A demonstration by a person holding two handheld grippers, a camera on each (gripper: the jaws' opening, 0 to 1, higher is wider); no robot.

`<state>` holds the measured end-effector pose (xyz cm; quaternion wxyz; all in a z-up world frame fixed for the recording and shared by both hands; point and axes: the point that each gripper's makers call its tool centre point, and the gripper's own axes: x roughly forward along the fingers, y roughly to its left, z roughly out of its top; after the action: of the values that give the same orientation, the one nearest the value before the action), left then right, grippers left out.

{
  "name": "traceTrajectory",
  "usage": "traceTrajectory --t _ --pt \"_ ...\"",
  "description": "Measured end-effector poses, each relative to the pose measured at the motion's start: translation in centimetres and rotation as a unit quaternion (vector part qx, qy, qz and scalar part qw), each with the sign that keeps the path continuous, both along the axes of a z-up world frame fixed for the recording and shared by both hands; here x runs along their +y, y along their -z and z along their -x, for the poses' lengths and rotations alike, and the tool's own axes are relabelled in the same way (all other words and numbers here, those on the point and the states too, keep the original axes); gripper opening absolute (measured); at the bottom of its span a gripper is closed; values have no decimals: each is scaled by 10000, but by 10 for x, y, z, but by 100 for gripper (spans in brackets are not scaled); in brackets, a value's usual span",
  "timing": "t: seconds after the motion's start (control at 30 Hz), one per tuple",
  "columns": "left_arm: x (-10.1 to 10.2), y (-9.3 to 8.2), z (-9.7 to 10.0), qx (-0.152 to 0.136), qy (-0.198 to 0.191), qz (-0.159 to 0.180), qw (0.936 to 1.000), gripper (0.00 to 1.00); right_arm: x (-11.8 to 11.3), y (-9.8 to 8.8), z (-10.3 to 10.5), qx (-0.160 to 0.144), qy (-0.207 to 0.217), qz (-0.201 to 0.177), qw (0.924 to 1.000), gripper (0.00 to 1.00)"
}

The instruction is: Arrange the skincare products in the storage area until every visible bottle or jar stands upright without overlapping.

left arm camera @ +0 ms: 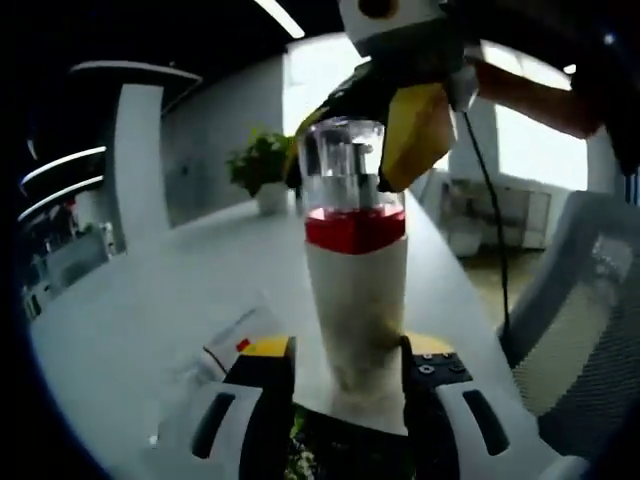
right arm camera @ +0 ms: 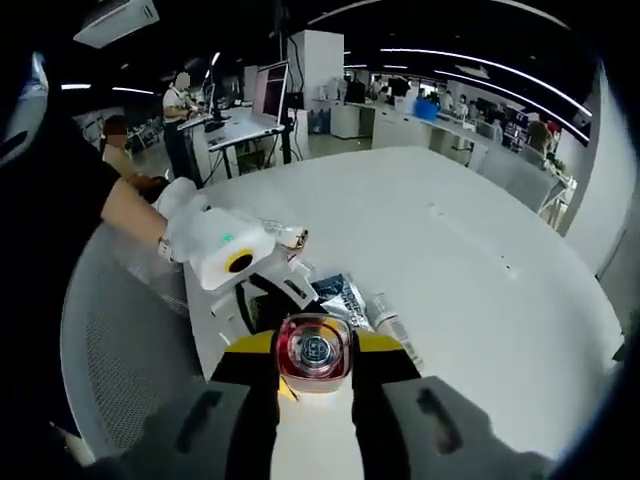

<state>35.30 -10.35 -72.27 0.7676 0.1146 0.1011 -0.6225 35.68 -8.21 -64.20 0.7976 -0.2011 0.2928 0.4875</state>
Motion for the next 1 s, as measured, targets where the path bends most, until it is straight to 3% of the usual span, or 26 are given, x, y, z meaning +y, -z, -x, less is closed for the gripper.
traceTrajectory --t 0.17,0.2,0.33,0.47,0.6,0.83,1.0 --pt "-5 -4 4 39 346 15 9994 35 4 1 0 94 -537 140 9984 27" --pt "-6 -5 3 55 376 17 9993 35 6 1 3 35 -870 247 9959 27" --pt "-10 -18 5 0 659 139 9977 33 9 1 5 114 -1075 363 9935 27" --pt "-14 -20 6 -66 884 113 9960 34 15 1 12 101 -1734 277 9844 27" --pt "-16 -20 13 -26 1074 50 9942 28 13 1 10 154 -1855 355 9819 27" --pt "-18 -22 13 90 830 43 9965 27 10 2 11 215 -1975 627 9781 28" --pt "-17 -21 8 117 554 81 9984 26 6 8 8 126 -1885 1286 9735 29"
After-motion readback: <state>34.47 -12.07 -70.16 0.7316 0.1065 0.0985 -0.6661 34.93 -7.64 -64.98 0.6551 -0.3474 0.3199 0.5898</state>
